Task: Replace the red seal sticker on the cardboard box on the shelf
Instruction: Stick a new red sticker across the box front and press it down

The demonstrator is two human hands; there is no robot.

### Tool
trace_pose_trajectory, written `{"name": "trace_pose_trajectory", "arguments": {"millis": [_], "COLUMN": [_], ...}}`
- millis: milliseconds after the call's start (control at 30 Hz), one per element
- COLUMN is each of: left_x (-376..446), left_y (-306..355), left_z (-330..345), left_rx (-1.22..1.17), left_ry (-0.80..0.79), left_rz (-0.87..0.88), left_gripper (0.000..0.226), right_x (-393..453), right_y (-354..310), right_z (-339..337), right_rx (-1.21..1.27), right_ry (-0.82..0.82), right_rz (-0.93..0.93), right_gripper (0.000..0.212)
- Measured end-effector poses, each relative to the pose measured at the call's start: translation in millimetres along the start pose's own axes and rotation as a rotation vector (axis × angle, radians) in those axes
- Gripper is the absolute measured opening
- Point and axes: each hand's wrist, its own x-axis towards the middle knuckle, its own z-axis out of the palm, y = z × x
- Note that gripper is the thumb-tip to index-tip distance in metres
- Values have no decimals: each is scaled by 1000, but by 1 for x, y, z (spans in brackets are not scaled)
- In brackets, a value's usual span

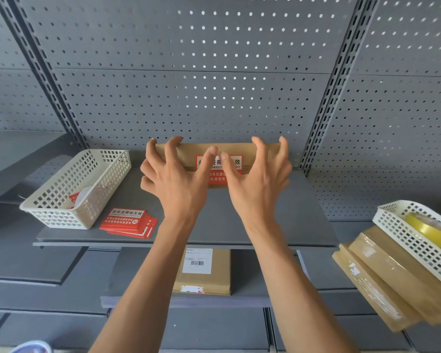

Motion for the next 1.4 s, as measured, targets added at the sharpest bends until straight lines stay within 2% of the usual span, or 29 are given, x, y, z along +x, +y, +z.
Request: {"name": "trace_pose_trajectory", "arguments": {"millis": [233,633,1000,1133,1233,1300,1400], "left_x": [9,16,18,15,14,13,14], "left_y": [3,-2,-8,-5,2,6,7], "left_z": [6,7,1,-4,-9,-13,-17], "left_rx": [95,37,-26,18,61,119,174], "left_ry": [15,-19,-43,-46,-97,-113,-134], "left_rz": [24,10,2,38,50,76,111], "left_gripper": [77,43,30,35,56,72,72], "right_x": [13,22,25,22,19,18,20], "right_y": [-8,1,3,0,-8,-10,-7], "right_z": [9,12,11,4,-2,-6,-12], "right_rx": [-94,-3,11,-22,-92,-131,-116], "right_ry": [18,13,7,-13,-62,-73,-89], "right_rz": [25,57,59,46,35,15,-8], "right_gripper": [67,37,21,33,65,79,77]}}
